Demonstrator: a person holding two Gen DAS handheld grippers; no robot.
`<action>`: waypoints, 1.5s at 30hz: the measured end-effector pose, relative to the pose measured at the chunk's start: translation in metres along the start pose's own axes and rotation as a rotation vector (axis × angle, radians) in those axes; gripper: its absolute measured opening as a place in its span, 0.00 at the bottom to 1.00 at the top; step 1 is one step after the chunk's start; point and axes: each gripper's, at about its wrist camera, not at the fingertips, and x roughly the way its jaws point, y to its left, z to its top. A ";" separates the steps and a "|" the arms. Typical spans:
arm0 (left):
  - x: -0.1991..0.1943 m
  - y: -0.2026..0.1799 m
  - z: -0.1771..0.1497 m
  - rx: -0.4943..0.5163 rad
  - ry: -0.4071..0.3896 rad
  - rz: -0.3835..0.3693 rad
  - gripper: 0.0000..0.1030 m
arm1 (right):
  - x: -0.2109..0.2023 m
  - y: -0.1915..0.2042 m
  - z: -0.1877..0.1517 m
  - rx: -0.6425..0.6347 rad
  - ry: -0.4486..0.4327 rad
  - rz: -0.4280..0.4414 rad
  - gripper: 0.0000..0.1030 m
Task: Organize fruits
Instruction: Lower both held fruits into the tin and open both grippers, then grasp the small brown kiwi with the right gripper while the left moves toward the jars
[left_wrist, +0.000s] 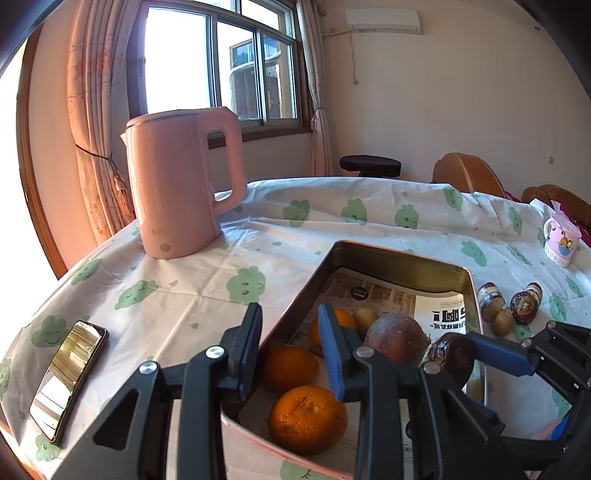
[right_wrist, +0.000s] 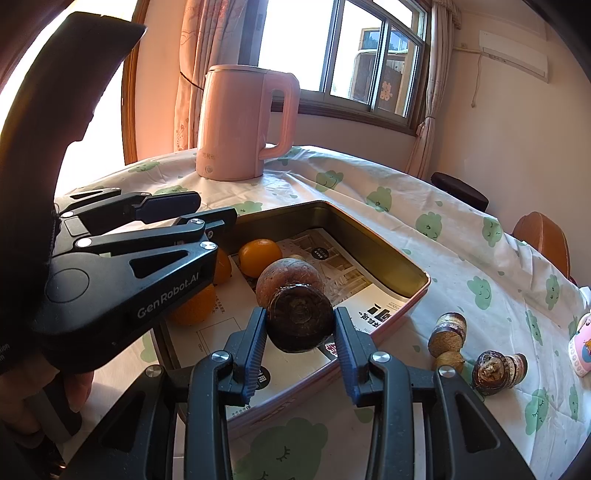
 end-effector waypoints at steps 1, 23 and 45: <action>-0.001 0.000 0.000 -0.002 -0.003 0.002 0.39 | 0.000 0.000 0.000 -0.002 0.001 -0.003 0.38; -0.024 -0.003 0.010 -0.091 -0.098 0.018 0.93 | -0.055 -0.112 -0.042 0.136 -0.007 -0.234 0.68; -0.022 -0.028 0.019 -0.030 -0.085 -0.019 0.93 | -0.001 -0.102 -0.025 0.087 0.115 -0.150 0.51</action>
